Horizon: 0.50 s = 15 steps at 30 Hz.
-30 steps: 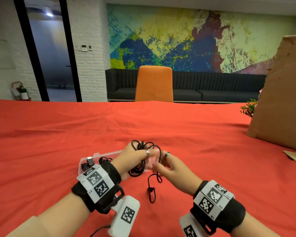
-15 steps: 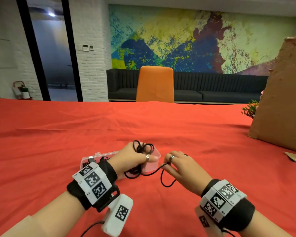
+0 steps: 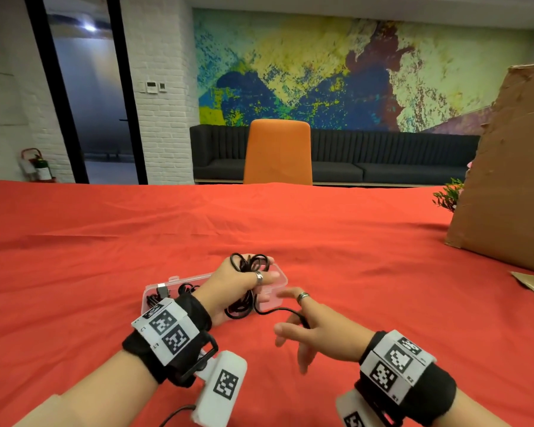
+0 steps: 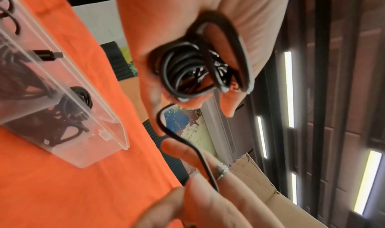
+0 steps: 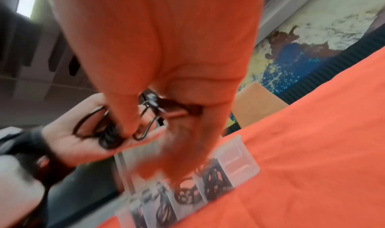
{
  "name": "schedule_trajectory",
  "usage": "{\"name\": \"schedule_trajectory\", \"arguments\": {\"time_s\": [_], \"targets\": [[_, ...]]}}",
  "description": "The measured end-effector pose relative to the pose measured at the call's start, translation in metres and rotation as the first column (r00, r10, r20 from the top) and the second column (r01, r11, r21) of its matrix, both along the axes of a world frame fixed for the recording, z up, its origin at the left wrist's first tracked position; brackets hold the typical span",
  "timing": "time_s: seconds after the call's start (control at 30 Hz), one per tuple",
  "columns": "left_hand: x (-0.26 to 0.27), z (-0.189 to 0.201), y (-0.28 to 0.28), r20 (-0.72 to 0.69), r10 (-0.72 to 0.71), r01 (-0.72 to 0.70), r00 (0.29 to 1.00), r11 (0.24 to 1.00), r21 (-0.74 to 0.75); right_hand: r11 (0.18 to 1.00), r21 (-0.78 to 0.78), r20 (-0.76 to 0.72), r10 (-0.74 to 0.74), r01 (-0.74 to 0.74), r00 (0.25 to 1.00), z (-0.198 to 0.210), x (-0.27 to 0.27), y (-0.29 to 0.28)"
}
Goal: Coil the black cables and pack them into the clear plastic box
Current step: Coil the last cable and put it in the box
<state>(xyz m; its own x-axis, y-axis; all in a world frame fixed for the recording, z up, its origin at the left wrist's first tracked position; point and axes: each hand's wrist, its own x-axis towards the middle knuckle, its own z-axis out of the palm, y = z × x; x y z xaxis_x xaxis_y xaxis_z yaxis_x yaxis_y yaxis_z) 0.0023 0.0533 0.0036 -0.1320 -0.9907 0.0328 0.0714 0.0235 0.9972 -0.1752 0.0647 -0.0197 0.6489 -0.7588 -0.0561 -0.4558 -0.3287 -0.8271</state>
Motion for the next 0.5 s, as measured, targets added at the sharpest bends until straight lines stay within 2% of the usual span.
{"name": "schedule_trajectory", "arguments": {"time_s": [0.1,0.23,0.3,0.4,0.5], "targets": [[-0.001,-0.001,-0.003,-0.060,0.058,-0.056,0.996,0.998,0.038,0.980,-0.199,-0.027,0.004,-0.009,1.000,0.000,0.001,0.007],[0.001,0.000,0.001,-0.081,-0.023,0.031,0.996,0.995,0.095,0.934,-0.358,-0.045,-0.035,0.017,0.998,0.006,0.000,0.007],[0.002,0.002,0.005,-0.133,-0.097,0.114,0.986,0.985,0.127,0.932,-0.355,0.020,-0.070,0.073,0.997,0.007,-0.003,0.003],[0.005,0.003,0.010,-0.176,-0.199,0.228,0.964,0.959,0.167,0.944,-0.292,0.212,-0.096,0.157,0.972,0.015,-0.008,-0.002],[0.002,0.002,0.014,-0.200,-0.356,0.392,0.913,0.901,0.188,0.933,-0.287,0.325,-0.118,0.216,0.938,0.020,-0.008,-0.003]]}}
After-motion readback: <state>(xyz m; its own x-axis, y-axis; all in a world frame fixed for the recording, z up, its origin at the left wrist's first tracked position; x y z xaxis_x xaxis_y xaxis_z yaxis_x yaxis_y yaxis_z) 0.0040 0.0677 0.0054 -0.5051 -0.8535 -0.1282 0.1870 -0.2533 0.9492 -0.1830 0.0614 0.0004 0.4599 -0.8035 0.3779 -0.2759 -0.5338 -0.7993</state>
